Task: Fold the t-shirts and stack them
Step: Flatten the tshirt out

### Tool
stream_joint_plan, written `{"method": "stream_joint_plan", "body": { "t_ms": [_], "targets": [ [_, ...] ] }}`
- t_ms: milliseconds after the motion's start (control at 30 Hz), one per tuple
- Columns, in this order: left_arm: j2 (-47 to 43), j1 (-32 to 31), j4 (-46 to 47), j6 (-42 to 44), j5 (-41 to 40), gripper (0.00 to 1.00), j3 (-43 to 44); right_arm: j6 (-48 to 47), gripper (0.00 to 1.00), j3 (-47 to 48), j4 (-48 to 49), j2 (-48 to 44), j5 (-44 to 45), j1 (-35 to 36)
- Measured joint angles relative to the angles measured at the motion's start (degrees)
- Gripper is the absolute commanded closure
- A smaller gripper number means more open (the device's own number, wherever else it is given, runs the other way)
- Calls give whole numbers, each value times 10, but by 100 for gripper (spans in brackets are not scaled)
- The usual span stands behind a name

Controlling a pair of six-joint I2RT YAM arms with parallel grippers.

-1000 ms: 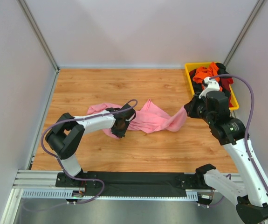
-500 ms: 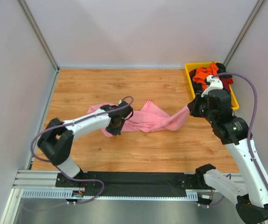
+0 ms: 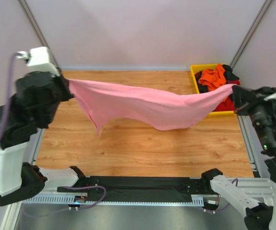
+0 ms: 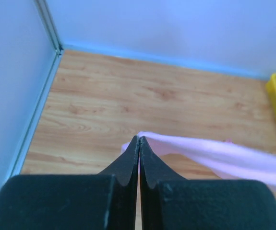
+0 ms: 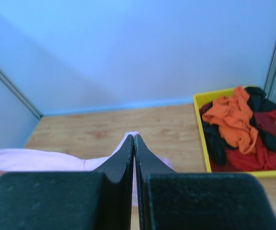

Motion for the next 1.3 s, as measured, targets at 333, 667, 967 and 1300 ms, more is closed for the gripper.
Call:
{"method": "stream_joint_plan", "body": {
  "t_ms": [333,667,967,1300],
  "targets": [
    [-47,0,-28,39,-78,100,143,-27,100,44,64,-73,-3,0],
    [14,53,-19,95,-52,100,1,-97,100,-82,157,48,-13,0],
    [101,106,-9,124,3,100,60,-143,100,-1,173,132,-34,0],
    [-114,106,-6,100,92,100,4,-98,100,22,116,-35,-91,0]
  ]
}}
